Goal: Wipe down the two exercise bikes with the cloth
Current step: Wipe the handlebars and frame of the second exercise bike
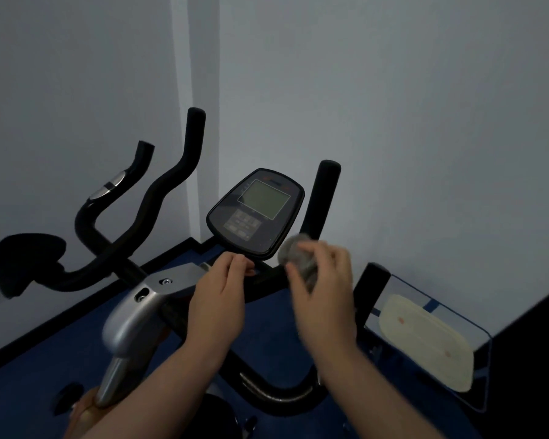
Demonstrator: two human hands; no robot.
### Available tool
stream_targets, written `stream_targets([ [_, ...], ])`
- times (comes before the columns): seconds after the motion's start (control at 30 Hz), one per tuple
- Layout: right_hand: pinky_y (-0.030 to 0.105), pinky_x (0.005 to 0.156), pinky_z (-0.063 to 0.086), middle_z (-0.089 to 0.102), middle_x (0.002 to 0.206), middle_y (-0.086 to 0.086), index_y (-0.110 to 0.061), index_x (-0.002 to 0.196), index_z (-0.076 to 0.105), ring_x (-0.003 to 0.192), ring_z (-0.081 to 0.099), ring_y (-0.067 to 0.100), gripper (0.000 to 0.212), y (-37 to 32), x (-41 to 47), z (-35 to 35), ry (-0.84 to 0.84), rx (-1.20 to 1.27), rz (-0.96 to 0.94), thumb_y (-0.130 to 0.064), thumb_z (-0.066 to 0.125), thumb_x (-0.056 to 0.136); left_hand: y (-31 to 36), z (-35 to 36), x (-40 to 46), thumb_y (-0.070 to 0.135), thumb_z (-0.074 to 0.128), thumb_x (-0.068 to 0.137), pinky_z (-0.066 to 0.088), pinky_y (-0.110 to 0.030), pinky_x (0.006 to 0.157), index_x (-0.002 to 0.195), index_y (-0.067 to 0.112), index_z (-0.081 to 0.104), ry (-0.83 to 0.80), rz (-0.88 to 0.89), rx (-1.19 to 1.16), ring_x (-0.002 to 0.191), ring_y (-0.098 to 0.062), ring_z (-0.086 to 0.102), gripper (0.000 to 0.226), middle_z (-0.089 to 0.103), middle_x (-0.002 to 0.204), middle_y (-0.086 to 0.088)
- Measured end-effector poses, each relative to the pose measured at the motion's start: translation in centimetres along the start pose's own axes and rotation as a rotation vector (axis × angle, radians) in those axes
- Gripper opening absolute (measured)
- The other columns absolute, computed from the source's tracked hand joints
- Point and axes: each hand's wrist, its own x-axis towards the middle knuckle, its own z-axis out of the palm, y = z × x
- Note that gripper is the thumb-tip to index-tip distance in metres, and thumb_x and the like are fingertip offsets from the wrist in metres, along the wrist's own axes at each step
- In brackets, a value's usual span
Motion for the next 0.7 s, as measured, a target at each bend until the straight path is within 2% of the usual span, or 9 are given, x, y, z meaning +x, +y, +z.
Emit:
stream_targets([
  [0.1, -0.002, 0.075, 0.037, 0.043, 0.107, -0.011, -0.037, 0.101, 0.052, 0.094, 0.048, -0.009, 0.024, -0.3, -1.1, -0.4, -0.085, 0.089, -0.070, -0.023, 0.067, 0.088, 0.0, 0.0, 0.2, 0.034, 0.039, 0.100, 0.049, -0.050, 0.085, 0.083, 0.028, 0.064, 0.001, 0.004, 0.013, 0.088, -0.010, 0.063, 0.031, 0.066, 0.083, 0.015],
  [0.13, -0.001, 0.075, 0.038, 0.044, 0.107, -0.010, -0.036, 0.101, 0.052, 0.094, 0.047, -0.013, 0.024, -0.6, 0.2, -1.1, -0.060, 0.121, -0.088, -0.021, 0.067, 0.088, 0.0, 0.0, 0.2, 0.036, 0.038, 0.100, 0.049, -0.050, 0.085, 0.084, 0.028, 0.064, -0.001, 0.008, 0.022, 0.088, -0.010, 0.063, 0.031, 0.066, 0.083, 0.014],
  [0.23, 0.005, 0.081, 0.041, 0.047, 0.113, 0.000, -0.027, 0.106, 0.054, 0.093, 0.050, -0.007, 0.024, -2.2, 5.8, -3.4, 0.282, 0.197, -0.160, -0.012, 0.063, 0.090, 0.1, 0.1, 0.2, 0.043, 0.033, 0.090, 0.049, -0.048, 0.085, 0.083, 0.028, 0.063, 0.000, 0.017, 0.030, 0.087, -0.009, 0.063, 0.034, 0.066, 0.082, 0.013],
  [0.3, 0.012, 0.090, 0.044, 0.045, 0.120, 0.005, -0.017, 0.111, 0.055, 0.100, 0.051, 0.002, 0.023, -2.7, 8.3, -3.4, 0.384, 0.262, -0.123, -0.007, 0.060, 0.091, 0.1, 0.1, 0.1, 0.042, 0.034, 0.090, 0.049, -0.048, 0.086, 0.082, 0.029, 0.063, 0.014, 0.001, -0.002, 0.086, -0.009, 0.063, 0.033, 0.066, 0.081, 0.015],
  [0.37, 0.015, 0.089, 0.045, 0.045, 0.120, 0.006, -0.016, 0.112, 0.052, 0.103, 0.052, 0.010, 0.023, -2.4, 7.8, -1.9, 0.333, 0.320, -0.013, -0.005, 0.058, 0.092, 0.2, 0.1, 0.1, 0.043, 0.035, 0.089, 0.049, -0.048, 0.086, 0.080, 0.031, 0.063, 0.021, -0.008, -0.014, 0.086, -0.009, 0.063, 0.032, 0.066, 0.080, 0.016],
  [0.43, 0.015, 0.087, 0.042, 0.044, 0.119, 0.004, -0.023, 0.105, 0.050, 0.108, 0.051, 0.018, 0.025, -1.4, 4.9, 0.2, 0.253, 0.279, 0.065, -0.004, 0.059, 0.091, 0.1, 0.1, 0.2, 0.045, 0.035, 0.088, 0.049, -0.049, 0.086, 0.079, 0.032, 0.063, 0.025, -0.012, -0.025, 0.085, -0.009, 0.063, 0.032, 0.067, 0.080, 0.016],
  [0.53, 0.009, 0.086, 0.044, 0.046, 0.117, -0.001, -0.031, 0.101, 0.048, 0.109, 0.052, 0.018, 0.030, -0.3, 1.9, 1.0, 0.164, 0.271, 0.072, -0.005, 0.060, 0.091, 0.1, 0.1, 0.2, 0.048, 0.036, 0.088, 0.050, -0.047, 0.085, 0.078, 0.035, 0.063, 0.038, -0.022, -0.041, 0.084, -0.008, 0.063, 0.032, 0.067, 0.080, 0.015],
  [0.63, 0.025, 0.090, 0.051, 0.050, 0.116, 0.004, -0.026, 0.104, 0.051, 0.103, 0.056, 0.011, 0.028, -1.4, 5.5, -1.3, 0.315, 0.408, 0.009, -0.003, 0.058, 0.091, 0.1, 0.1, 0.2, 0.046, 0.036, 0.089, 0.050, -0.046, 0.085, 0.078, 0.035, 0.063, 0.041, -0.021, -0.030, 0.083, -0.006, 0.063, 0.031, 0.067, 0.080, 0.016],
  [0.7, 0.015, 0.088, 0.046, 0.048, 0.115, 0.002, -0.026, 0.107, 0.050, 0.101, 0.054, 0.001, 0.028, -2.4, 8.5, -2.7, 0.441, 0.421, -0.053, -0.003, 0.057, 0.091, 0.1, 0.1, 0.2, 0.046, 0.036, 0.089, 0.050, -0.045, 0.085, 0.079, 0.032, 0.063, 0.039, -0.026, -0.026, 0.084, -0.006, 0.063, 0.031, 0.066, 0.080, 0.017],
])
